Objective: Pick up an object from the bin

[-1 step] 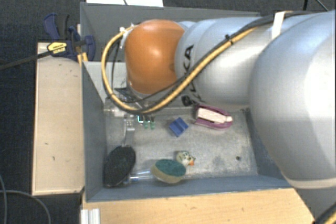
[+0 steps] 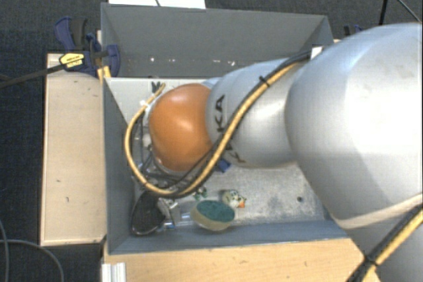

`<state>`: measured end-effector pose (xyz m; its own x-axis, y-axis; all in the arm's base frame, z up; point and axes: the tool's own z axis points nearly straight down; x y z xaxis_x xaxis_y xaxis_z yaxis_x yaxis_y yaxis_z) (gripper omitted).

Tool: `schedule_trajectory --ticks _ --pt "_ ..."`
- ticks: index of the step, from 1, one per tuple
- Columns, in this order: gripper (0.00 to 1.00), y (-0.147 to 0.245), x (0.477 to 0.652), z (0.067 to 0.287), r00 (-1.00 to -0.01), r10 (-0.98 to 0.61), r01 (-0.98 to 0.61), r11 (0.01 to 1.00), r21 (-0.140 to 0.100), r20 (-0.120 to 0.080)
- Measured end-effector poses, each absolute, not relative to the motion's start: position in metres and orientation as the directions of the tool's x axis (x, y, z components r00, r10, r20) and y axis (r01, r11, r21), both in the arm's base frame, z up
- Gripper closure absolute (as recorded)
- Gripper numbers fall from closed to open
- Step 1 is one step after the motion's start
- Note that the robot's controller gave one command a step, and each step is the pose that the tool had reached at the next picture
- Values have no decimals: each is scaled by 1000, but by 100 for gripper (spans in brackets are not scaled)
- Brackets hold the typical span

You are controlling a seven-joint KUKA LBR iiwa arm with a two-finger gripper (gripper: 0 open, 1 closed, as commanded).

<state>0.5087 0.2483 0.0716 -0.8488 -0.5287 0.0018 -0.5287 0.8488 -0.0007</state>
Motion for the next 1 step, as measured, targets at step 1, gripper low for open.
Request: schedule_trajectory --ticks 1 --pt "0 256 510 102 -670 -742 -742 670 -2 -9"
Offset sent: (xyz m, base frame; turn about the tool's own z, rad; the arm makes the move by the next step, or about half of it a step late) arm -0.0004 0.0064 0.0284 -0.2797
